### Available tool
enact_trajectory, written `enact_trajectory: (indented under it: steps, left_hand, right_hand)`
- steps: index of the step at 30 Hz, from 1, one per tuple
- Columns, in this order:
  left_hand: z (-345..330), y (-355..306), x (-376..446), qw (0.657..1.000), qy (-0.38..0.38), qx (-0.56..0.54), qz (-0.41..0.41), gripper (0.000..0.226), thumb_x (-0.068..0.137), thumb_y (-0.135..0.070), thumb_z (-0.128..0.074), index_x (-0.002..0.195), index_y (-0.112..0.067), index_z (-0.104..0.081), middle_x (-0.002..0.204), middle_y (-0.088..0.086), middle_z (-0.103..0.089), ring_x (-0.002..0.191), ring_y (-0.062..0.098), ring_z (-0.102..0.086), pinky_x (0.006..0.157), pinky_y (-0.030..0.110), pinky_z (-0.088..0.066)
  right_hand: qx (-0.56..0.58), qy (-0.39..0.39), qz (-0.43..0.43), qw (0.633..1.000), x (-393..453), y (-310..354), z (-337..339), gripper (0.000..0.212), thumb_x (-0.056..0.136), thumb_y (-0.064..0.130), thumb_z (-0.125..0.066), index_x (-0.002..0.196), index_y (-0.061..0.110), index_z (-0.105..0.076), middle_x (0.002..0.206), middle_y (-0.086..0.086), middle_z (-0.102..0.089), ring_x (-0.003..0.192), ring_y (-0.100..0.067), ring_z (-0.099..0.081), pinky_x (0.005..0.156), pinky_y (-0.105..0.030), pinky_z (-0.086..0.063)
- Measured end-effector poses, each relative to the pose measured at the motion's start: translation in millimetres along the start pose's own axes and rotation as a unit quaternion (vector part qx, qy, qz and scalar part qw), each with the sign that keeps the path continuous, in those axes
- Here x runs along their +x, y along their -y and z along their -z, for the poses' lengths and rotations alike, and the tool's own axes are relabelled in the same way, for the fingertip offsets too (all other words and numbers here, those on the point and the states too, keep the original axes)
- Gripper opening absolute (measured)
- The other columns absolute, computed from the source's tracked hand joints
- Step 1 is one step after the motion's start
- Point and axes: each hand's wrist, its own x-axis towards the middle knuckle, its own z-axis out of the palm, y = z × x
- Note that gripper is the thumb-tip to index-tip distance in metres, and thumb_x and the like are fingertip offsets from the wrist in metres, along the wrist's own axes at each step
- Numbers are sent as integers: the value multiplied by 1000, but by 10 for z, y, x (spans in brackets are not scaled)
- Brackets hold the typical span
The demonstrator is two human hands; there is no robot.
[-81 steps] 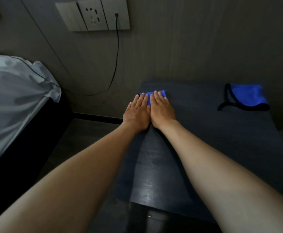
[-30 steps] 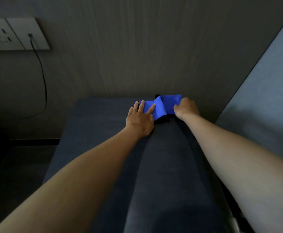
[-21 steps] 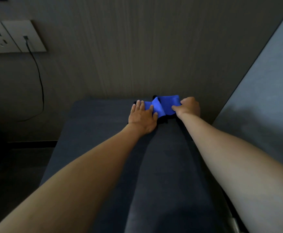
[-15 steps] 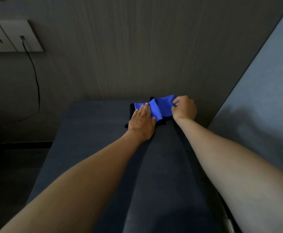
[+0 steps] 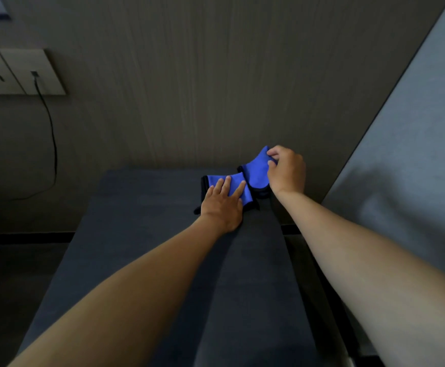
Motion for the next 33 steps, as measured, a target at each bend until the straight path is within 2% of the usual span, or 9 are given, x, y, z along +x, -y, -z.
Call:
enact_trajectory:
  steps: [8, 14, 21, 27, 33]
  left_hand:
    - [-3, -323, 242, 1000, 2, -4, 9, 58, 104, -39, -14, 157, -28, 5, 165, 9, 10, 152, 27, 9, 123, 43, 0]
    - [-30, -492, 474, 1000, -3, -2, 0, 57, 104, -39, -14, 157, -29, 4, 165, 9, 10, 152, 27, 8, 123, 43, 0]
    - [-49, -691, 735, 1000, 2, -13, -6, 56, 103, -40, -14, 158, -27, -9, 165, 9, 9, 152, 26, 9, 123, 43, 1]
    - [-37, -510, 810, 999, -13, -42, -4, 59, 103, -38, -15, 157, -17, -11, 166, 7, 0, 152, 23, 2, 123, 40, -4]
    - [-29, -17, 624, 998, -19, -45, 27, 59, 103, -39, -15, 158, -19, -2, 166, 4, 2, 153, 21, 2, 123, 39, -2]
  right_hand:
    - [10, -42, 51, 998, 235, 36, 161, 24, 87, 5, -59, 105, 16, -72, 103, -6, -74, 98, -30, -68, 84, -45, -54]
    - [32, -70, 39, 996, 464, 22, 280, 24, 86, 3, -58, 100, 15, -73, 99, -4, -75, 94, -26, -69, 83, -41, -54]
    - [30, -81, 51, 995, 418, 10, 195, 23, 90, 4, -58, 105, 14, -72, 102, -5, -74, 95, -23, -69, 81, -37, -55]
    - [37, -91, 49, 994, 364, 139, 171, 24, 89, 3, -58, 104, 14, -72, 102, -4, -74, 96, -24, -68, 80, -35, -51]
    - [40, -86, 32, 995, 299, 263, 110, 23, 88, 3, -59, 102, 15, -72, 100, -4, -74, 95, -23, -68, 83, -39, -54]
